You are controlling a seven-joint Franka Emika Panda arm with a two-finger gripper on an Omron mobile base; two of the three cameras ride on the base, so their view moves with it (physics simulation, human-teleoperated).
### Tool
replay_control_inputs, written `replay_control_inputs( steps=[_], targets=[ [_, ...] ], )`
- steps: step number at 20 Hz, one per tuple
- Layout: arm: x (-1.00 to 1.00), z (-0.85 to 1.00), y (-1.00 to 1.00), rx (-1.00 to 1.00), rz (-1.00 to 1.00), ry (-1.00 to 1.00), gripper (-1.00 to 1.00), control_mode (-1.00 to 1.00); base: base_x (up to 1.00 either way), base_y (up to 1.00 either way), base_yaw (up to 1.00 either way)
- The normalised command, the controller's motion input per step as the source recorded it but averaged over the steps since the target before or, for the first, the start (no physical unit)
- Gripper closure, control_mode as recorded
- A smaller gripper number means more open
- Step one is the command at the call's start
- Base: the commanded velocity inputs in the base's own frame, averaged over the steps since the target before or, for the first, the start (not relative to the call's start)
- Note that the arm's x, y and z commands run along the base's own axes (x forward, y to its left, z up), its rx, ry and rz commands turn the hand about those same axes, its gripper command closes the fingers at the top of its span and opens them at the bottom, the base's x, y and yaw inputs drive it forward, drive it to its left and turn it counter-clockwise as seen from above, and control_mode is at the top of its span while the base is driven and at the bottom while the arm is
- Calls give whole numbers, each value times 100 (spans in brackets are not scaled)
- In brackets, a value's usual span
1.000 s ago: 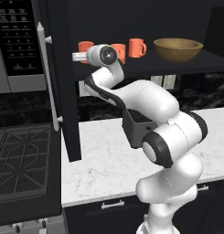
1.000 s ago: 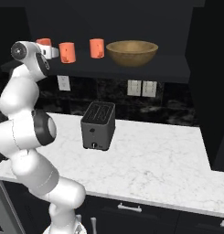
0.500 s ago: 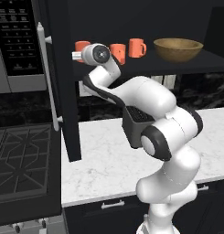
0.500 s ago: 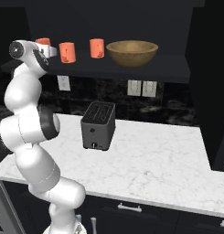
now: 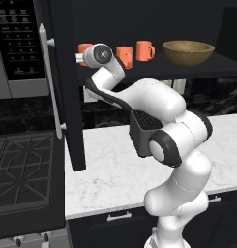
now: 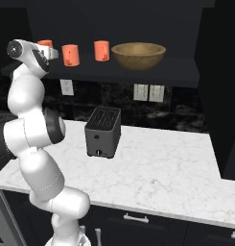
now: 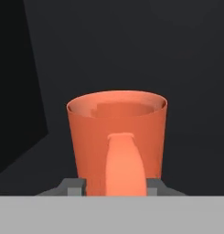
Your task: Gather all objects into one cabinet and sort the glasses and bowls to opposite sides.
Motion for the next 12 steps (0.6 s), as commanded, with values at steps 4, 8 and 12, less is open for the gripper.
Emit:
replay_control_inputs(
  steps=[4,8,12],
  targets=[
    [1,-16,1,0,-1,1,-100,-100,0,0,0],
    [0,-9,0,0,0,0,-100,-100,0,0,0],
    [-2,-1,0,0,0,0,-100,-100,0,0,0]
  ],
)
